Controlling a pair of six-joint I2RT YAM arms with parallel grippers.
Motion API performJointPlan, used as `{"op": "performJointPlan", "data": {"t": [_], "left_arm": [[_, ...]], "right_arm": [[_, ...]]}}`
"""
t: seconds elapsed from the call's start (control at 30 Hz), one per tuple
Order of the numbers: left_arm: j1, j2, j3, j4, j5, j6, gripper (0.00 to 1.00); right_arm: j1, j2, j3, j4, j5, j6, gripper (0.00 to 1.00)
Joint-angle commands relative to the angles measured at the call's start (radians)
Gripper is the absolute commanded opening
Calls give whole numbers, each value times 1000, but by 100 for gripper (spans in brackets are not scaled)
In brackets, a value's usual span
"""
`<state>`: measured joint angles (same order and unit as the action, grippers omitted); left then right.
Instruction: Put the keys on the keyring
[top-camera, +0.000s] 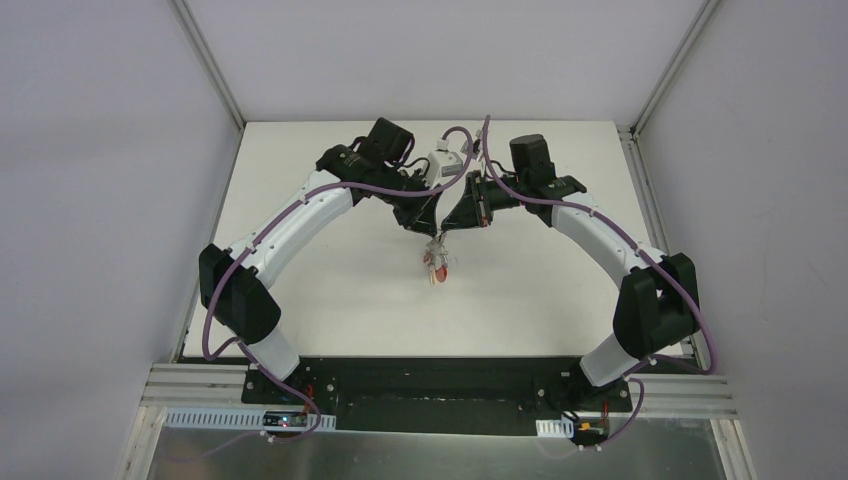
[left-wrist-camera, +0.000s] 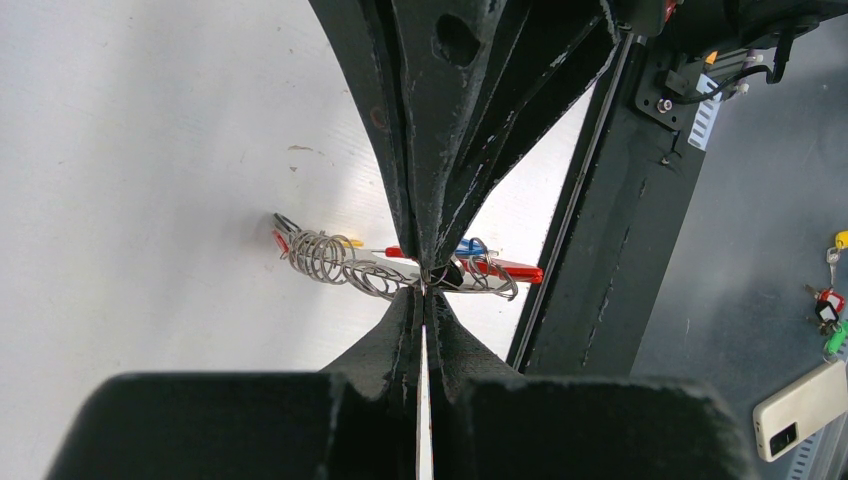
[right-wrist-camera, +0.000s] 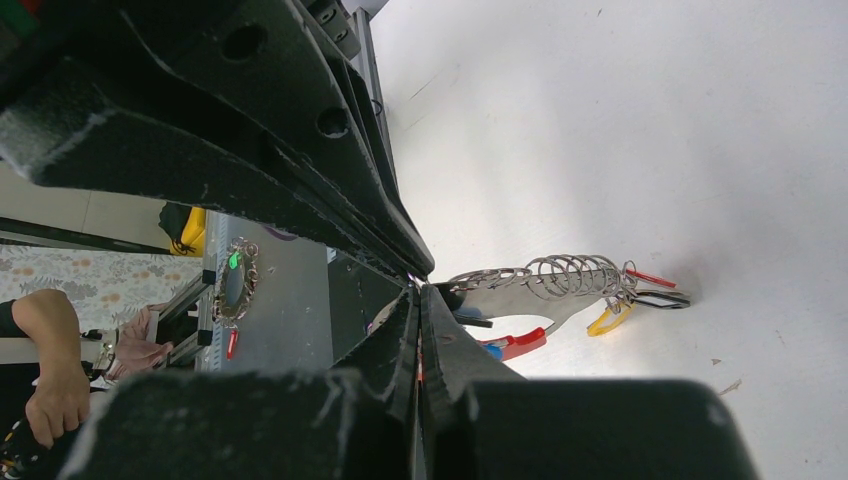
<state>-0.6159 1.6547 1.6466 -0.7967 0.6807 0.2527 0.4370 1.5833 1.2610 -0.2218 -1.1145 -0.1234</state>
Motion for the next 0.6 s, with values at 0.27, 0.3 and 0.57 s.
{"op": "performJointPlan", "data": {"t": [0.27, 0.3, 0.57], "left_arm": [[-7, -52, 7, 16, 64, 11, 0], [-7, -50, 8, 16, 65, 8, 0], [-7, -44, 13, 17, 69, 1, 0]], "right_arm": [[-7, -34, 0, -17, 30, -50, 0], [-7, -34, 2, -17, 32, -50, 0], [-2, -34, 15, -23, 45, -44, 0]]}}
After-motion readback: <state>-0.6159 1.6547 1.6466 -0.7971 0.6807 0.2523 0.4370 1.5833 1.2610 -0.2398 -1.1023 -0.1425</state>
